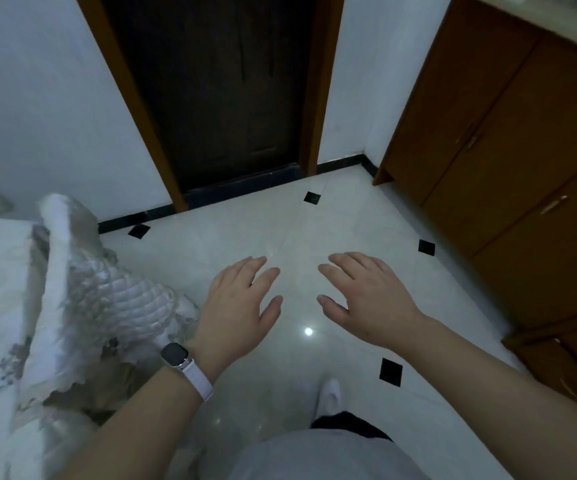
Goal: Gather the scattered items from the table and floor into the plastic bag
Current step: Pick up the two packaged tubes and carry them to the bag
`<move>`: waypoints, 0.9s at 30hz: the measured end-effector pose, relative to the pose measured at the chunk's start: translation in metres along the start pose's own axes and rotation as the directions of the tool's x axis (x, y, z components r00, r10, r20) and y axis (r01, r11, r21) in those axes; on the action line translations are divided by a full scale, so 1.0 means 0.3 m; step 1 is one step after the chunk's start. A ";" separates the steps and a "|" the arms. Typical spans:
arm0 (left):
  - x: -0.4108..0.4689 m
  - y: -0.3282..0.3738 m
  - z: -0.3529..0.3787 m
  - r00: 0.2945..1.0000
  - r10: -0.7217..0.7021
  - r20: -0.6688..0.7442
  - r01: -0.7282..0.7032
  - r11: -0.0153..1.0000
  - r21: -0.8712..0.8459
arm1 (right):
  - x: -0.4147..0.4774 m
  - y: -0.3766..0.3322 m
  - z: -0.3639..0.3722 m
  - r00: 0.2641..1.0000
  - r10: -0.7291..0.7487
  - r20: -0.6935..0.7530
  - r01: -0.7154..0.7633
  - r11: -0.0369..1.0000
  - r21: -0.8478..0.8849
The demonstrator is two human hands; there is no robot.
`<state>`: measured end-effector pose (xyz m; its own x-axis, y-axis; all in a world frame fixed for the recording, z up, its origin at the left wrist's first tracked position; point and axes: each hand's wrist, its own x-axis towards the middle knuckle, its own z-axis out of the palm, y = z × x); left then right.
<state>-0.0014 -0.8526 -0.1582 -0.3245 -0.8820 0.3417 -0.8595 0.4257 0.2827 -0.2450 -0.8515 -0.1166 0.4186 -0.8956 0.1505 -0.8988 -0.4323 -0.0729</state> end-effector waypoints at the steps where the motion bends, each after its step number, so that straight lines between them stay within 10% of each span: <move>1: 0.034 -0.027 0.008 1.000 -0.008 0.002 0.008 1.000 0.005 | 0.049 0.013 0.017 1.000 -0.013 -0.005 0.013 1.000 0.010; 27: 0.920 -0.690 -0.004 0.906 -0.423 -0.014 0.401 0.846 0.352 | 1.517 0.325 0.213 0.902 -0.431 0.022 0.416 0.882 0.222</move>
<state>0.0875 -1.1839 -0.1216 0.0753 -0.9764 0.2025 -0.9961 -0.0643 0.0605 -0.1337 -1.3079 -0.1182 0.7675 -0.6243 0.1458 -0.5900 -0.7768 -0.2204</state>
